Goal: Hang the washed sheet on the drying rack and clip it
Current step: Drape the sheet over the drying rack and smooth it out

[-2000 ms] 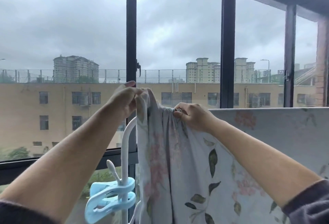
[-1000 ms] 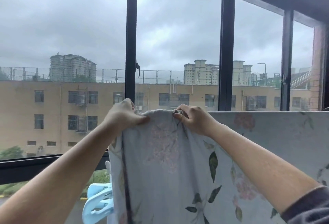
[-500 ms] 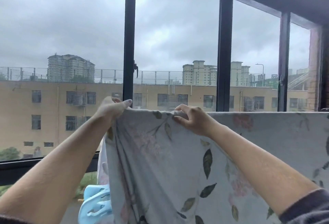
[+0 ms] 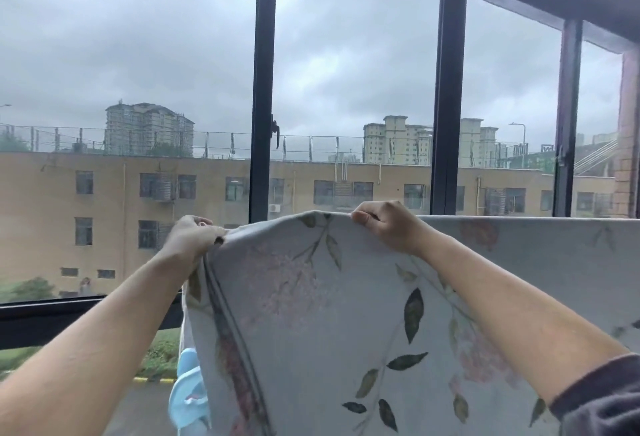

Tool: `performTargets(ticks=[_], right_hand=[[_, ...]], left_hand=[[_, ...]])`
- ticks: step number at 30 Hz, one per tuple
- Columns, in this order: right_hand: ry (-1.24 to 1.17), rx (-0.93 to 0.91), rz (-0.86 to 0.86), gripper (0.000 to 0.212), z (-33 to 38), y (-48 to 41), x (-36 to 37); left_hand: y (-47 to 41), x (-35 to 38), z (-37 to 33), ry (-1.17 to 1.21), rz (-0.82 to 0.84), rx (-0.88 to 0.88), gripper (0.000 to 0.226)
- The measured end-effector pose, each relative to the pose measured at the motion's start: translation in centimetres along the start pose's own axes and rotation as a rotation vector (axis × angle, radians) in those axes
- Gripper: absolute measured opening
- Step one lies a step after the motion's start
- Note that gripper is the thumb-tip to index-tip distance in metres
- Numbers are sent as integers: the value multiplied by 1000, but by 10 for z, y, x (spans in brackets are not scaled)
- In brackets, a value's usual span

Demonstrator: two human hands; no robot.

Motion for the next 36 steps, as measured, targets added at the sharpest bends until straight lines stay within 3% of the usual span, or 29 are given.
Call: performTargets(ticks=[3,6,8,10,13,15,17,19,22,24,26,30,36], right_hand=[[-22,41,-72,26,-5,-5,-9],[45,80,-177,29,-6,-13,-16],[82,73,-290,34,-5,-14,-23],[110,80,-275,40,-7,-14,-20],[123,94,-100,47,-9,-14,-4],[151,59,-66,48,-5,-11,-2],[169,9,-91,48,-2,-4,-5],[218,12,-110,46,-7,5,-8],[347,28,-109,54,-18,13,-13],[389,1,-113,56,-23,14,-15],[422,-20,-116,57,-29,16,-19],[465,46,-150,47,-56,28,-41],[455,-72,-389,51,-64,42,-48]], left_hand=[[1,0,-1,-3,17,41,14],[2,-22,-14,45,-157,167,12],[1,-36,-9,-43,-253,178,16],[-6,-29,4,-301,-135,117,31],[5,-7,36,-712,198,-76,57],[12,-6,34,-1010,166,-50,52],[22,-6,11,-1229,-1,74,44],[34,8,-17,-1061,-86,259,37],[77,43,-66,-535,9,605,32],[111,74,-96,-477,38,832,33],[129,100,-113,-537,-33,983,39],[123,99,-112,-579,-264,1005,52],[122,93,-96,-558,-431,819,47]])
Point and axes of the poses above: each hand's wrist, its own y-axis away from the middle knuckle, its own x-axis out of the palm, z = x × y, the point moved 9 cm from there along -y, towards the middle knuckle, and after that the axes turned 3 degrees about -x, right-handed, at the moved point
